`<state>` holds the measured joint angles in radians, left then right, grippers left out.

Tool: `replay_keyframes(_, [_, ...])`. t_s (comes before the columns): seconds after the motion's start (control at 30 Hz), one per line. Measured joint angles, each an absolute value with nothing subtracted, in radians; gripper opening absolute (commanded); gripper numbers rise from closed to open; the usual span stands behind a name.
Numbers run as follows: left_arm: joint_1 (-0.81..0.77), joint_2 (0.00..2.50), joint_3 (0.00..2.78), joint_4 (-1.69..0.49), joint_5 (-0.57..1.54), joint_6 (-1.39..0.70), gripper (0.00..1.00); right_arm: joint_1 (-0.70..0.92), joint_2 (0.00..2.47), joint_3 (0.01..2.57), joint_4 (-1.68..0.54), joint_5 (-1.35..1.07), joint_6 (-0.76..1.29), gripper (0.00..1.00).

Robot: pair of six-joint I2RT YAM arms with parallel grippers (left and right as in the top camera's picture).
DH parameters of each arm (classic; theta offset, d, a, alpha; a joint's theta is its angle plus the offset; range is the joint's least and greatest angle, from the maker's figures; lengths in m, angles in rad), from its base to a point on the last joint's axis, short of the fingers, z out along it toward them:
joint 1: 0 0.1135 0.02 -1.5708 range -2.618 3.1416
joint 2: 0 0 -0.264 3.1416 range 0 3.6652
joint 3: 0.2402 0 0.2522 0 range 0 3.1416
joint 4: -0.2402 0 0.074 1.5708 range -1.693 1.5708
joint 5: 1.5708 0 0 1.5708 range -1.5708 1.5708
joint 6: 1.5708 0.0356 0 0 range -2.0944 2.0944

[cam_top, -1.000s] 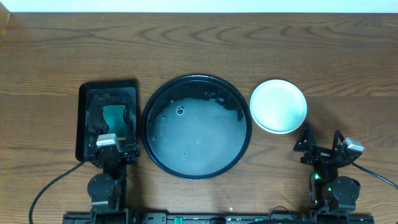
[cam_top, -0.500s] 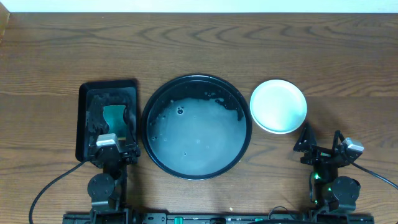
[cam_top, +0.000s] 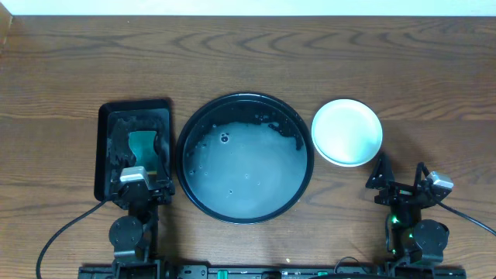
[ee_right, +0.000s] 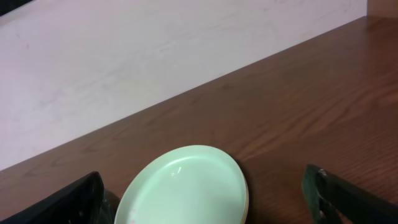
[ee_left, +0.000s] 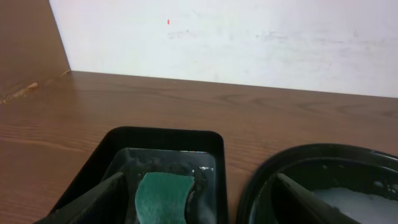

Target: Clean dirty plates on tray and stack at the side

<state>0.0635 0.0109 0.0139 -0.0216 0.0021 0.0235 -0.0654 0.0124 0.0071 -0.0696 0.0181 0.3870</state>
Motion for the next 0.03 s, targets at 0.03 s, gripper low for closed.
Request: replay_keyframes(0.03, [0.064,0.011,0.014,-0.022,0.002,0.024,0.73,-0.065,0.012,0.007,-0.07,0.019,0.387,0.99])
